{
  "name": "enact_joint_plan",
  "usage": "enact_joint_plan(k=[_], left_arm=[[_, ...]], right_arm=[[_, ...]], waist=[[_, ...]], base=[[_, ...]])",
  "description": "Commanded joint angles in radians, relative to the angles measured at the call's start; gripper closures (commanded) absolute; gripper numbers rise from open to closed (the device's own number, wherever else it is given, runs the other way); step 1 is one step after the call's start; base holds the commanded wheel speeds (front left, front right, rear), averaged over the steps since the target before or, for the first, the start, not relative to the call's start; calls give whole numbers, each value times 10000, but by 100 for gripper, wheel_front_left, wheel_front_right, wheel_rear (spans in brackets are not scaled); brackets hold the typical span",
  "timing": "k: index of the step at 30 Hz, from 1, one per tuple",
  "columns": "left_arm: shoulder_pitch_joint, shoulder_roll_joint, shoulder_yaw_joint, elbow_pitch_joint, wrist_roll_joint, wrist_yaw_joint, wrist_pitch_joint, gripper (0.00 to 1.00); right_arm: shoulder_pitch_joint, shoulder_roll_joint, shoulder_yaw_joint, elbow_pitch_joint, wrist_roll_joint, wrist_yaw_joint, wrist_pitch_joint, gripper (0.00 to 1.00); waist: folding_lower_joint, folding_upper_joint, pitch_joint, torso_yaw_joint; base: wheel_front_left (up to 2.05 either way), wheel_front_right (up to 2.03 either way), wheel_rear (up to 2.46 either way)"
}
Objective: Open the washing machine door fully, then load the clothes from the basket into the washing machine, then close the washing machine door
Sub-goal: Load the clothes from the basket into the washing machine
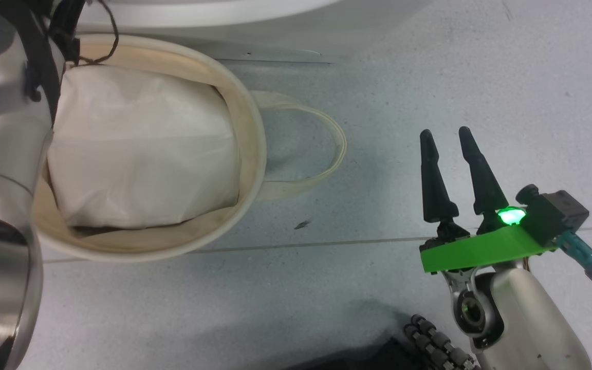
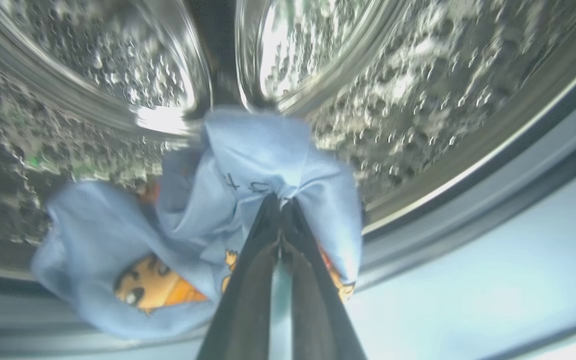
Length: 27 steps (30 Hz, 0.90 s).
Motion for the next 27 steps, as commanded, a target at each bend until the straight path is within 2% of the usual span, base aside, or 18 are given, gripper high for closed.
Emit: enact_joint_plan(k=[1,5,9,13,14,15,20,25,27], left_arm=[[-489,327,-136,-73,-67,-57,351,100],[-883,569,-558,141,-88,-57,796,100],[-1591,847,-618,-76,14,-32,-398,100],[-1884,782,-539,9,-28,23,-858,100],[-1885,733,-537,117,-56,26,-865,14],[-1894,687,-509,211,-106,45,-866,0],[-1746,545,-615,532,-160,51,-464,0],[-1363,359,-662,680,-322,114,628,0],[-1183,291,-614,696,-432,119,680,0]], right_arm=[[199,79,190,-288,-44,73,-51,0],[188,152,165,-358,-63,73,-51,0],[144,215,183,-449,-83,73,-51,0],[141,260,181,-476,-111,73,-51,0],[142,268,178,-466,-120,73,-51,0],[137,276,180,-461,-126,73,-51,0],[88,311,217,-431,-127,73,-51,0],[55,313,244,-340,-114,73,-51,0],[38,295,244,-298,-104,73,-51,0]], waist=[[0,0,59,-75],[0,0,225,-219],[0,0,407,-342],[0,0,496,-365],[0,0,511,-353],[0,0,528,-345],[0,0,462,-295],[0,0,227,-159],[0,0,54,-102]], base=[[0,0,0],[0,0,0],[0,0,0],[0,0,0],[0,0,0],[0,0,0],[0,0,0],[0,0,0],[0,0,0]])
